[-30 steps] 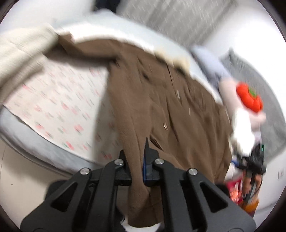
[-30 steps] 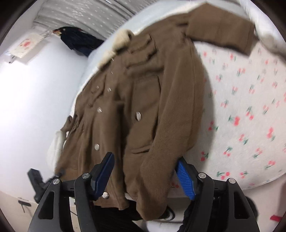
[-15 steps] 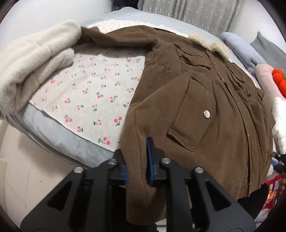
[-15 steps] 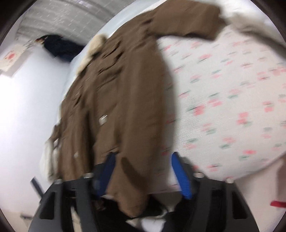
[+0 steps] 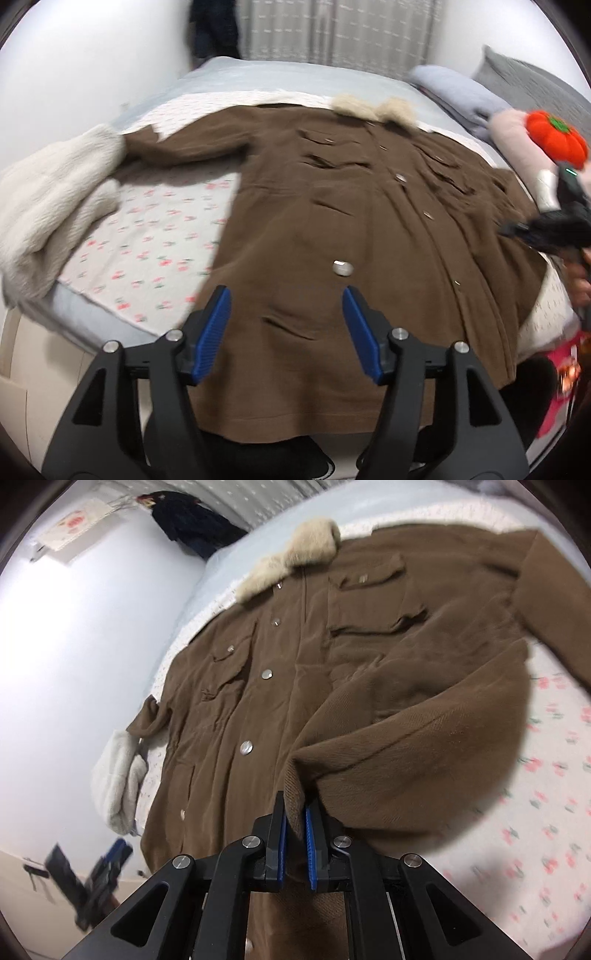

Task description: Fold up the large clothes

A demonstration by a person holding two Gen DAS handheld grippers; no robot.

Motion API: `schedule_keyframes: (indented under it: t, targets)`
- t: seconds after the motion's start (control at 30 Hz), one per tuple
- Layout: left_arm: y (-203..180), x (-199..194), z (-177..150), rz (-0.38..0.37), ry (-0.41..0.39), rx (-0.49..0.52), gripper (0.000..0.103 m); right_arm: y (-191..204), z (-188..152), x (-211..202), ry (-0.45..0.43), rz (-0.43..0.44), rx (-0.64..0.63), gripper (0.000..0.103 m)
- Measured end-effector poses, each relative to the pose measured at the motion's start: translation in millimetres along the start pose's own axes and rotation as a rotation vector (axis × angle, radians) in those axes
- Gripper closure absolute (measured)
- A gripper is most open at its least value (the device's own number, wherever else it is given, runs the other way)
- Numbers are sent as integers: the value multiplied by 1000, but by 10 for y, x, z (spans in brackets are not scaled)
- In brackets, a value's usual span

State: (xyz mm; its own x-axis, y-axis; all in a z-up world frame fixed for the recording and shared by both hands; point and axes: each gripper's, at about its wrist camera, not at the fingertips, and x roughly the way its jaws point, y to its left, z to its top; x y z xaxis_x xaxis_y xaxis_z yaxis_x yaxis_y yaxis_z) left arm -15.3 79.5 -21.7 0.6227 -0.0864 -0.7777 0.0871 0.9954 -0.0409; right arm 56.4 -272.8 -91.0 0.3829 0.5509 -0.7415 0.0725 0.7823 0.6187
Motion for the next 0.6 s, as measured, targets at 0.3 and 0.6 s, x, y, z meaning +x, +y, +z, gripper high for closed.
schedule_keyframes:
  t: [0.3, 0.6]
  targets:
    - [-52, 169, -63, 13, 57, 22, 39, -182, -195, -103, -29, 164, 93, 66]
    - [477, 372, -121, 136, 105, -39, 34, -223, -737, -696, -96, 6, 17, 34]
